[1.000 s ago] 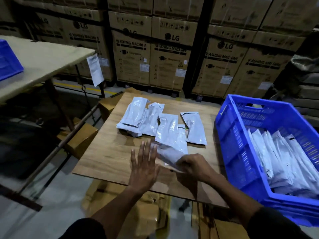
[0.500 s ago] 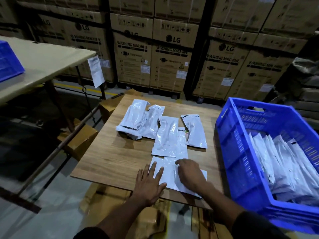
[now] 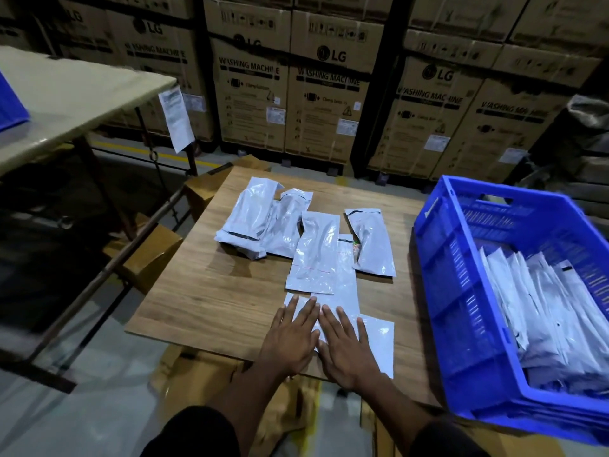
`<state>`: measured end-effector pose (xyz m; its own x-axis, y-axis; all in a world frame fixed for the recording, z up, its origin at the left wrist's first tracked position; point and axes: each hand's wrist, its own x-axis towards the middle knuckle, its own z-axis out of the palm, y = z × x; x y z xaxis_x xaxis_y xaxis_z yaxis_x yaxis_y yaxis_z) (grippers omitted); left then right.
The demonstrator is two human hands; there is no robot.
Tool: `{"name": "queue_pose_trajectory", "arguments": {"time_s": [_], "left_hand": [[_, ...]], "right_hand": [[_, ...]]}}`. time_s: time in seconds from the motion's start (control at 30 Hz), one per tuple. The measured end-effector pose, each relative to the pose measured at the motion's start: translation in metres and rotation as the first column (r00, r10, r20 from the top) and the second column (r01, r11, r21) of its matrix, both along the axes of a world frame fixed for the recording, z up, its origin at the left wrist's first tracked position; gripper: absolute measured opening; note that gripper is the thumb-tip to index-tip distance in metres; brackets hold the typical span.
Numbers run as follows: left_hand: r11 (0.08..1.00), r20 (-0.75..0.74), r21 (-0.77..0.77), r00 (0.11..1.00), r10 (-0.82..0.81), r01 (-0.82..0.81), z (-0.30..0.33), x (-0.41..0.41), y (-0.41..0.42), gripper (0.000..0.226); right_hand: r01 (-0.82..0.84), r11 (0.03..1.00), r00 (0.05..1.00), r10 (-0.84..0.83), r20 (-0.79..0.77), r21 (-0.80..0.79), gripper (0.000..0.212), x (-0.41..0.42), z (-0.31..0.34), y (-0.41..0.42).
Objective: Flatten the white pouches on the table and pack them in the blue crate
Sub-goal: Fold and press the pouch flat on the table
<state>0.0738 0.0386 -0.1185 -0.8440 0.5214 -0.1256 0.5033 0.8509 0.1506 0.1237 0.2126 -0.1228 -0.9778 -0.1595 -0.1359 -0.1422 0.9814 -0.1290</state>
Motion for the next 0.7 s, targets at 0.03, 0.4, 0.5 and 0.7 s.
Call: {"name": "queue_pose_trajectory", "arguments": {"time_s": [0.03, 0.4, 0.5, 0.7], "left_hand": [[1.0, -0.016, 0.021, 1.0, 0.007, -0.006, -0.004, 0.0, -0.001, 0.061], [0.991, -0.092, 0.129, 0.995, 0.042, -0.03, -0.021, 0.003, -0.007, 0.061], [0.993, -0.116, 0.118, 0.993, 0.024, -0.011, -0.022, 0.008, -0.015, 0.062], [0.995, -0.117, 0.1, 0.992, 0.04, -0.028, -0.02, 0.013, -0.02, 0.064]], "right_hand": [[-0.008, 1.0, 1.0, 0.008, -0.007, -0.024, 0.061, 0.0, 0.001, 0.001], [0.171, 0.985, 0.984, -0.172, -0.053, -0.021, 0.065, 0.016, 0.007, 0.001], [0.176, 0.984, 0.983, -0.175, -0.053, 0.015, 0.061, 0.019, 0.01, 0.006], [0.211, 0.977, 0.977, -0.211, -0.012, 0.029, 0.059, 0.028, 0.013, 0.02]]}}
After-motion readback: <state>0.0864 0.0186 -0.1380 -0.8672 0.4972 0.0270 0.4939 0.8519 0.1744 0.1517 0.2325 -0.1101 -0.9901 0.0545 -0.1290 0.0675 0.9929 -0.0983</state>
